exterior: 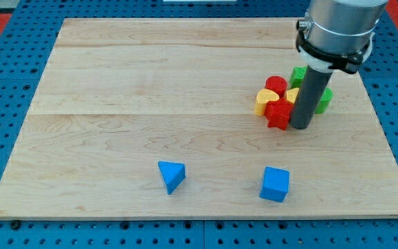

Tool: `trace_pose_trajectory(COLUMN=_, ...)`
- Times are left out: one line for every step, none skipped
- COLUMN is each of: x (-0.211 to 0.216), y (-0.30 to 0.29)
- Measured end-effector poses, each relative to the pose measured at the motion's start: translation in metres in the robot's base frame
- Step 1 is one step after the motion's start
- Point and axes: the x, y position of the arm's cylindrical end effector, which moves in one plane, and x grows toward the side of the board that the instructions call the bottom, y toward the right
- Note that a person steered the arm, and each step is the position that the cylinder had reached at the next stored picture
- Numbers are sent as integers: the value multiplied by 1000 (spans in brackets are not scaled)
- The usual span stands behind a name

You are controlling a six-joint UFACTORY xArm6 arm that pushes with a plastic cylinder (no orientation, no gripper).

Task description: Push the red star into a group of blocks

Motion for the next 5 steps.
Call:
trace_pose_trajectory(x=-10, y=0)
trace_pose_trajectory(x=-22, y=0)
trace_pose_trajectory(x=-23, y=4)
trace_pose_trajectory(x=-1, y=39)
trace_pose_trajectory(x=-6, y=85)
